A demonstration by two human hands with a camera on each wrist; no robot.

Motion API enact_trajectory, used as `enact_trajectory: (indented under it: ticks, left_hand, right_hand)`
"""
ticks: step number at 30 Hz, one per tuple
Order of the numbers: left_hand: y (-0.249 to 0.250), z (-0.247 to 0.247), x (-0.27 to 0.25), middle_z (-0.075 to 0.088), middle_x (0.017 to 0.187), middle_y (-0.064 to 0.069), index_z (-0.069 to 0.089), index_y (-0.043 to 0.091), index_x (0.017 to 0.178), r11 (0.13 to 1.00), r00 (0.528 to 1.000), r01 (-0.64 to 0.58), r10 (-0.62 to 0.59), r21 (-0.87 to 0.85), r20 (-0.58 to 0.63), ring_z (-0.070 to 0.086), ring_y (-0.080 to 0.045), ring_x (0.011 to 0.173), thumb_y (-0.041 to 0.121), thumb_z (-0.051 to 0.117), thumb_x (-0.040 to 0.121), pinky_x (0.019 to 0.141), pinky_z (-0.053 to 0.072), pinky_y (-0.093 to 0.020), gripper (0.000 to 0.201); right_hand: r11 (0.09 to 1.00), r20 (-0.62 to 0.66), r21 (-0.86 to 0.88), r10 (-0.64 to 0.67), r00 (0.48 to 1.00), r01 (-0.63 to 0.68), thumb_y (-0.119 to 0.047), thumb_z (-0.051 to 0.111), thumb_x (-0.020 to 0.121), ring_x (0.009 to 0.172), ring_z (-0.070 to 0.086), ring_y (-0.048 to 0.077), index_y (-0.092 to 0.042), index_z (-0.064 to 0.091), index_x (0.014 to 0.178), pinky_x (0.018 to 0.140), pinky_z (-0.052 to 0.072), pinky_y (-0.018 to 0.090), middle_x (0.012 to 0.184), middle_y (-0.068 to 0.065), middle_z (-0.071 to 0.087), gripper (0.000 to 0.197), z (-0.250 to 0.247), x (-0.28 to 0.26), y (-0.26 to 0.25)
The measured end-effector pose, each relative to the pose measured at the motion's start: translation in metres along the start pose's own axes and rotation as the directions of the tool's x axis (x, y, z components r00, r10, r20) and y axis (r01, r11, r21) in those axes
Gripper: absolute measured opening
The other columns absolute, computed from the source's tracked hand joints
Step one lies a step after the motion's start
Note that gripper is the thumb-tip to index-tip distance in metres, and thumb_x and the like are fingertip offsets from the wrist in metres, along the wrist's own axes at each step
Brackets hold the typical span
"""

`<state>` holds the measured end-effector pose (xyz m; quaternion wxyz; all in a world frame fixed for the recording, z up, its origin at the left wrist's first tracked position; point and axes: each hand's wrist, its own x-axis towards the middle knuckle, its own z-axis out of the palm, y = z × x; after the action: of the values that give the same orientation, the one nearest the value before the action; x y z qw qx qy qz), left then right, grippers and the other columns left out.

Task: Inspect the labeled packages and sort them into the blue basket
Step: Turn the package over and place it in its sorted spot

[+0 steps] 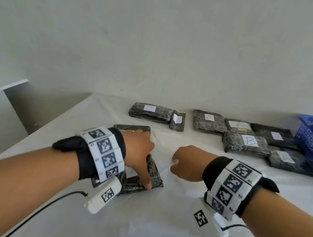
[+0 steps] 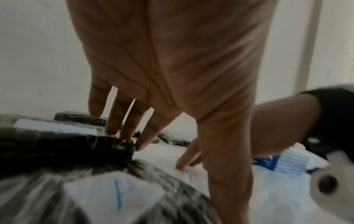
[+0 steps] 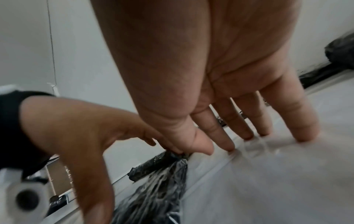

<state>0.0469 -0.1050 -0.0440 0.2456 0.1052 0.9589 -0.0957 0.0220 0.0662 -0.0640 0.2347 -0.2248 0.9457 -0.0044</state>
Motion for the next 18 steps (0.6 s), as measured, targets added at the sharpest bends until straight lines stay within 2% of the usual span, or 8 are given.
enact_trajectory:
  ticks: [2, 5, 8, 10, 12, 14, 16, 18]
  left_hand:
    - [0.004, 0.013, 0.0, 0.036, 0.124, -0.002, 0.066, 0.015, 0.115, 0.995, 1.0, 0.014, -0.012, 0.104, -0.021, 0.03, -0.023, 0.116, 0.086, 0.073, 0.064, 0.107, 0.03, -0.045, 0.087]
    - [0.01, 0.019, 0.001, 0.028, 0.15, -0.01, 0.067, 0.012, 0.119, 0.994, 0.998, 0.041, -0.037, 0.102, -0.047, 0.015, -0.032, 0.143, 0.084, 0.074, 0.065, 0.122, 0.006, -0.055, 0.09]
    - [0.013, 0.019, 0.003, -0.001, 0.171, -0.018, 0.067, 0.011, 0.124, 0.989, 0.997, 0.078, -0.076, 0.128, -0.019, -0.015, -0.037, 0.157, 0.086, 0.072, 0.064, 0.12, -0.019, -0.066, 0.096]
    - [0.013, 0.021, 0.004, -0.002, 0.171, -0.018, 0.066, 0.01, 0.123, 0.989, 0.997, 0.078, -0.075, 0.126, -0.027, -0.017, -0.037, 0.157, 0.085, 0.074, 0.063, 0.117, -0.024, -0.068, 0.096]
    - [0.017, 0.018, 0.0, 0.029, 0.157, -0.015, 0.058, 0.01, 0.125, 0.995, 0.994, 0.041, -0.03, 0.093, -0.109, 0.012, -0.036, 0.153, 0.082, 0.075, 0.062, 0.121, -0.017, -0.067, 0.098]
    - [0.024, 0.01, -0.007, 0.051, 0.123, -0.003, 0.047, 0.014, 0.121, 0.999, 0.969, -0.046, 0.042, -0.008, -0.243, 0.049, -0.026, 0.123, 0.075, 0.08, 0.062, 0.126, 0.013, -0.059, 0.091]
    - [0.032, 0.0, -0.011, 0.055, 0.117, 0.0, 0.04, 0.018, 0.122, 0.973, 0.916, -0.163, 0.087, -0.166, -0.391, 0.056, -0.02, 0.103, 0.067, 0.086, 0.061, 0.104, 0.048, -0.045, 0.091]
    - [0.04, -0.011, -0.012, 0.049, 0.131, 0.0, 0.036, 0.017, 0.136, 0.953, 0.836, -0.246, 0.116, -0.177, -0.536, 0.051, -0.02, 0.115, 0.064, 0.088, 0.061, 0.098, 0.051, -0.038, 0.102]
  right_hand:
    - [1.0, -0.008, 0.01, 0.018, 1.0, -0.018, -0.033, 0.05, 0.107, 0.132, 0.059, 0.033, -0.005, 0.061, 0.14, 0.112, 0.049, 0.044, 0.144, 0.015, 0.062, 0.045, 0.001, -0.002, 0.001]
    - [0.999, -0.011, 0.039, 0.013, 1.0, -0.013, -0.035, 0.049, 0.107, 0.135, 0.055, 0.029, -0.009, 0.059, 0.143, 0.113, 0.046, 0.038, 0.148, 0.01, 0.059, 0.046, 0.002, -0.008, 0.004]
    - [0.995, -0.029, 0.101, -0.013, 0.999, 0.016, -0.037, 0.05, 0.107, 0.141, 0.049, 0.024, -0.016, 0.052, 0.152, 0.111, 0.04, 0.031, 0.156, 0.004, 0.051, 0.049, 0.004, -0.013, 0.005]
    - [0.984, -0.074, 0.17, -0.038, 0.997, 0.05, -0.037, 0.05, 0.107, 0.141, 0.049, 0.022, -0.017, 0.054, 0.15, 0.111, 0.039, 0.03, 0.155, 0.002, 0.052, 0.048, 0.007, -0.016, 0.006]
    - [0.94, -0.156, 0.322, -0.068, 0.985, 0.115, -0.034, 0.052, 0.107, 0.129, 0.058, 0.02, -0.015, 0.065, 0.14, 0.109, 0.045, 0.032, 0.144, 0.003, 0.063, 0.04, 0.009, -0.018, 0.01]
    - [0.801, -0.239, 0.569, -0.06, 0.969, 0.189, -0.028, 0.054, 0.107, 0.107, 0.067, 0.02, -0.009, 0.074, 0.123, 0.101, 0.055, 0.04, 0.122, 0.009, 0.074, 0.032, 0.011, -0.021, 0.016]
    - [0.577, -0.276, 0.783, -0.011, 0.961, 0.232, -0.021, 0.06, 0.104, 0.093, 0.07, 0.026, -0.001, 0.075, 0.111, 0.096, 0.058, 0.05, 0.109, 0.022, 0.076, 0.026, 0.009, -0.028, 0.025]
    - [0.431, -0.341, 0.853, 0.031, 0.94, 0.295, -0.012, 0.065, 0.102, 0.093, 0.074, 0.036, 0.005, 0.072, 0.108, 0.097, 0.059, 0.057, 0.107, 0.028, 0.075, 0.02, 0.004, -0.04, 0.034]
